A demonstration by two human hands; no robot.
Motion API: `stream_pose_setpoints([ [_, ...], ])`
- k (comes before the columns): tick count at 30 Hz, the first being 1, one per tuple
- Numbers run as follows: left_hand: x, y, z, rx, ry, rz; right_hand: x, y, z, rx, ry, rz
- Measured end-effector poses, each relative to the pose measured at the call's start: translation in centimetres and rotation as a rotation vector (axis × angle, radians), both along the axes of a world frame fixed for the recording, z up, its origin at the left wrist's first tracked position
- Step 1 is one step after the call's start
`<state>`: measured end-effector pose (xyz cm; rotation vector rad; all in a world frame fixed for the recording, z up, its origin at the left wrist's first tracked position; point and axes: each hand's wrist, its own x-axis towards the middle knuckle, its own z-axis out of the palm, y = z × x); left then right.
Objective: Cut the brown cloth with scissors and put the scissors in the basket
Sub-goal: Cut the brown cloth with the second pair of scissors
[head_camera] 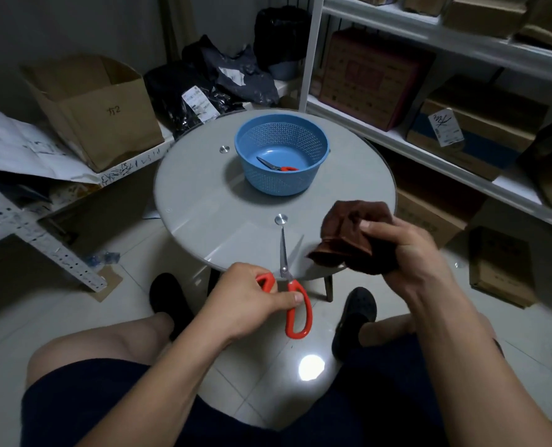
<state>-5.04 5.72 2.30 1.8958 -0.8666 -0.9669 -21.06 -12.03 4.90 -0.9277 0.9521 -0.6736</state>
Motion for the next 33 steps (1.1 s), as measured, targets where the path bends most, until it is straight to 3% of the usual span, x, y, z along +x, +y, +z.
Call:
stream_pose_setpoints([
  [2, -0.2, -0.8, 0.0, 0.003, -0.173, 0.084, 0.3, 2.1, -0.5, -0.001, -0.032, 0.063],
  [4, -0.7, -1.5, 0.5, 0.031, -0.481, 0.133, 0.9, 4.1, -1.1, -0.005, -0.032, 0.100],
  [7, -2.2, -2.2, 1.5, 0.102, -0.891, 0.058, 2.7, 6.1, -1.6, -0.070, 0.023, 0.101],
  [10, -3.5, -2.6, 1.7, 0.216, -1.137, -0.051, 4.0, 6.7, -1.4, -0.114, 0.082, -0.004],
  [12, -3.8, -2.8, 1.1, 0.172, -1.234, -0.089, 4.4, 6.7, -1.2, -0.098, 0.111, -0.074],
  [21, -4.9, -2.3, -2.3, 0.072, -1.189, -0.114, 4.7, 5.5, -2.1, 0.059, 0.085, -0.220],
  [26, -3.9, -3.2, -1.7, -0.014, -1.265, -0.105, 4.6, 4.0, -2.0, 0.116, 0.008, -0.228],
  [29, -3.1, -3.1, -1.3, 0.059, -1.269, -0.111, 4.0, 0.8, -1.5, 0.130, -0.056, -0.399],
  [31, -1.9, -2.0, -1.3, 0.139, -1.209, -0.133, 2.9, -1.7, -0.8, 0.134, -0.070, -0.474],
  [33, -0.6, -1.1, -1.2, 0.090, -1.053, -0.085, 2.3, -2.6, 0.1, 0.090, -0.075, -0.400],
])
